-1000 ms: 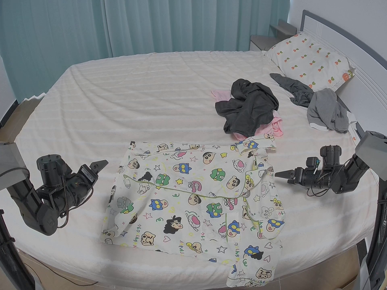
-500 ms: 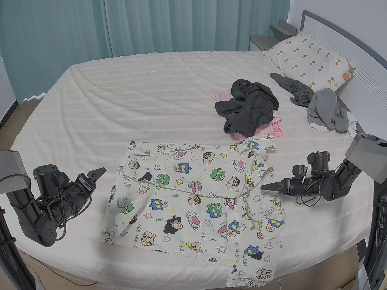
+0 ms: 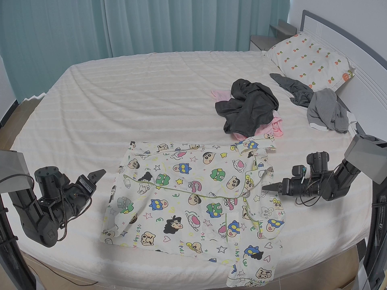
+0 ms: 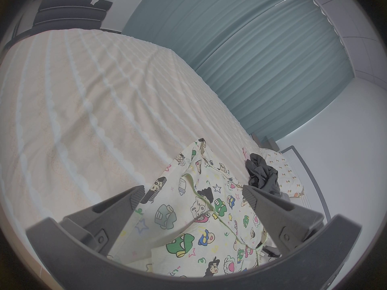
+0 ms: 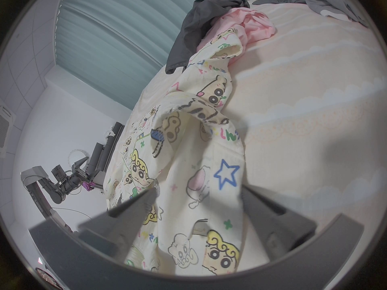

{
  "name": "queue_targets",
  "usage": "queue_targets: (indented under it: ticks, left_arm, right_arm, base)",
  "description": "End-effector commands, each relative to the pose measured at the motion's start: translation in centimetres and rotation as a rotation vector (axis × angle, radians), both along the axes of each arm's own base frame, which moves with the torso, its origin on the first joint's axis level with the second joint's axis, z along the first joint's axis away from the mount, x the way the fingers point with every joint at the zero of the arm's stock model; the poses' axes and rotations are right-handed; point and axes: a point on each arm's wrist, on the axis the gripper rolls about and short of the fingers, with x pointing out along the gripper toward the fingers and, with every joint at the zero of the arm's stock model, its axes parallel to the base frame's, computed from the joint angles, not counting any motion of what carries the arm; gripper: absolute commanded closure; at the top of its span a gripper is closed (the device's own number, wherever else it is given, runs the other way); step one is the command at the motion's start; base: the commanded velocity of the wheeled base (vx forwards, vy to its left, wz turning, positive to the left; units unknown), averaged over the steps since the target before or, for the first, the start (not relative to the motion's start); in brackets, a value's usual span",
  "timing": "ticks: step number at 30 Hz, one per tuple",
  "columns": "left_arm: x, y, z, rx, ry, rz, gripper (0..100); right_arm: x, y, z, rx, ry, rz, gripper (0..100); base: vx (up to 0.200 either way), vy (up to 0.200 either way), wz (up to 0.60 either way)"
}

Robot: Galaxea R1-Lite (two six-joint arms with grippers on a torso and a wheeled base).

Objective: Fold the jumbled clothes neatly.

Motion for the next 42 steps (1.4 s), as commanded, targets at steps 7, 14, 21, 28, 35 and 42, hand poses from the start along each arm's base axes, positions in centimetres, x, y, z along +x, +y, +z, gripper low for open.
queue_targets:
  ticks: [7,14,21,28,35,42]
  left_arm:
    - [0.1,0.0,-0.6,0.001,0.020,0.000,0]
    - [0.0,-0.1,-0.7,0.003,0.021,-0.004,0]
    - [0.0,-0.2,-0.6,0.005,0.018,-0.005,0]
    - [0.0,-0.2,-0.6,0.005,0.019,-0.005,0]
    - [-0.2,-0.5,-0.8,0.005,0.029,-0.019,0]
    - [-0.2,-0.8,-0.8,0.002,0.034,-0.028,0]
  right_arm:
    - [0.1,-0.4,0.4,0.032,0.045,-0.050,100]
    - [0.2,-3.1,1.4,-0.028,0.009,-0.187,100]
    - [0.0,-5.3,2.1,-0.043,-0.007,-0.259,100]
    - [0.2,-7.0,2.3,-0.069,-0.020,-0.324,100]
    - [0.6,-8.7,2.8,-0.081,-0.046,-0.377,100]
    - [0.0,-8.8,2.6,-0.086,-0.033,-0.379,100]
  base:
    - [0.000,0.000,0.00]
    - [0.000,0.000,0.00]
    - [0.000,0.000,0.00]
    - [0.000,0.000,0.00]
    - [0.000,0.000,0.00]
    - [0.000,0.000,0.00]
